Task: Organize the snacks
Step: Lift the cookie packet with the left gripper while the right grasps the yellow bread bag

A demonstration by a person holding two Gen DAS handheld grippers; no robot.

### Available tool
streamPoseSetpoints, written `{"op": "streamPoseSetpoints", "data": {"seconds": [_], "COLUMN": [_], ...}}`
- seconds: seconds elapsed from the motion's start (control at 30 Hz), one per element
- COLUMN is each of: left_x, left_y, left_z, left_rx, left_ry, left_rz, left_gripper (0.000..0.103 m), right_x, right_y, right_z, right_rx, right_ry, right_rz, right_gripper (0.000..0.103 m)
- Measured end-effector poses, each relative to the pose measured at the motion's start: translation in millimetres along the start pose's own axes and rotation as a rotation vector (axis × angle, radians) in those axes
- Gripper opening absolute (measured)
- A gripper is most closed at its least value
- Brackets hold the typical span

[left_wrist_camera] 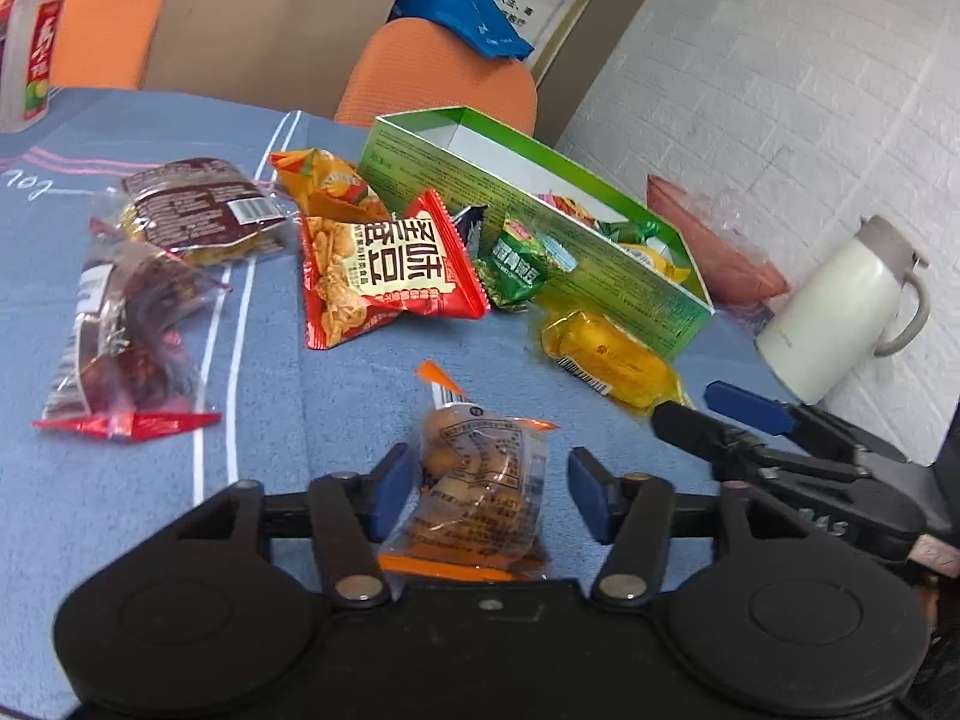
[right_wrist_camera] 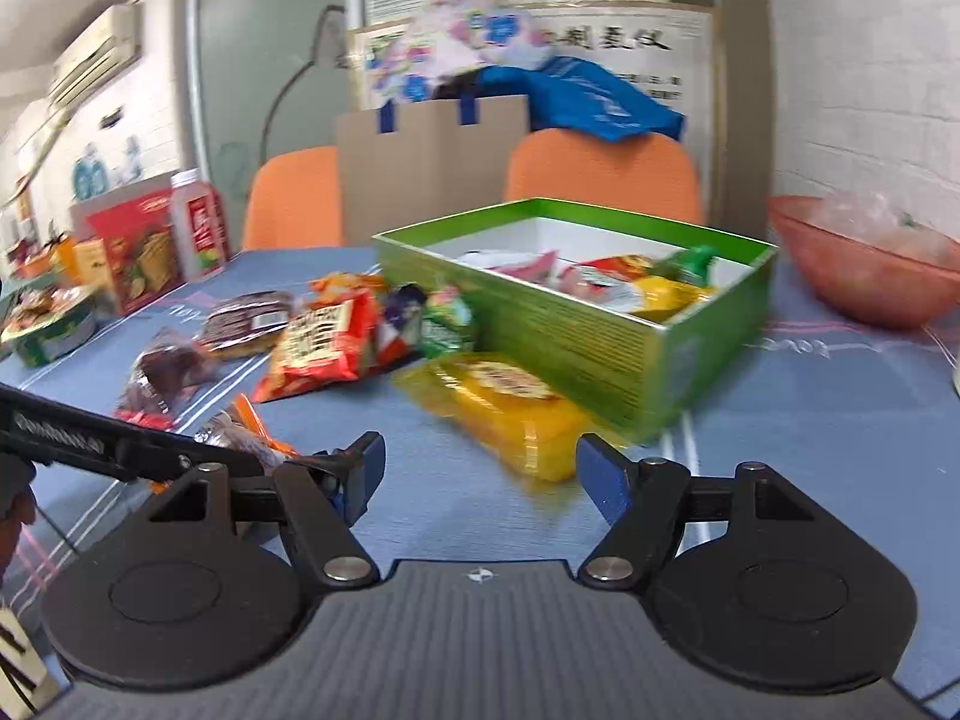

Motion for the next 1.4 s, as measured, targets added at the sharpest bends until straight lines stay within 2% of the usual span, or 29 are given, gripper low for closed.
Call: {"op": "streamPoseSetpoints", "data": {"seconds": [0.07, 0.13, 0.3, 0.4, 0.53, 0.67, 0.77, 0.87, 0.9, 0.93, 1.0, 1.1, 1.2, 1.4], "left_x": [-4, -4, -6, -7, -4, 2, 6, 8, 10, 12, 16, 17, 17, 13], "left_y": [-1, -4, -9, -9, -6, -8, -9, -8, -7, -7, -7, -4, 7, 65], "left_z": [3, 5, 4, 2, 0, 4, 5, 5, 5, 6, 8, 13, 22, 45], "left_rx": [0.014, 0.025, 0.014, 0.012, 0.015, 0.025, 0.026, 0.025, 0.033, 0.054, 0.067, 0.050, 0.077, 0.124], "left_ry": [0.001, 0.000, -0.004, 0.003, 0.008, 0.004, 0.009, 0.010, 0.012, 0.025, 0.018, -0.015, -0.027, -0.055], "left_rz": [0.007, 0.002, 0.000, 0.003, 0.000, -0.015, -0.020, -0.016, -0.013, -0.010, -0.008, -0.017, -0.002, 0.098], "left_gripper": [0.096, 0.102, 0.103, 0.101, 0.100, 0.096, 0.090, 0.090, 0.088, 0.082, 0.081, 0.078, 0.077, 0.078], "right_x": [5, 13, 47, 58, 31, 35, 50, 56, 58, 59, 57, 48, 33, 16], "right_y": [4, 10, 19, 7, -1, 5, 9, 5, 1, -3, -3, 2, 15, 59], "right_z": [-1, -2, 5, 13, -6, -8, -2, 2, 2, 1, -1, -4, -7, 5], "right_rx": [-0.041, -0.093, -0.200, -0.135, -0.118, -0.132, -0.092, -0.048, -0.045, -0.039, -0.048, -0.036, -0.050, -0.044], "right_ry": [-0.027, -0.032, -0.048, -0.053, 0.036, -0.019, -0.043, -0.043, -0.041, -0.036, -0.038, -0.012, 0.002, -0.013], "right_rz": [0.002, 0.009, -0.029, -0.124, -0.096, -0.082, -0.105, -0.120, -0.131, -0.137, -0.124, -0.108, -0.057, 0.057], "right_gripper": [0.103, 0.103, 0.103, 0.103, 0.103, 0.103, 0.103, 0.103, 0.093, 0.076, 0.071, 0.069, 0.069, 0.069]}}
Point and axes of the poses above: each gripper's, at about its wrist camera, not at the fingertips, and x roughly the way its jaws point, z to its right, y to its top, the point moved 9 cm from there along x, roughly the way its jaws point, and after that the axes turned 5 degrees about x, right-handed, at the moved point
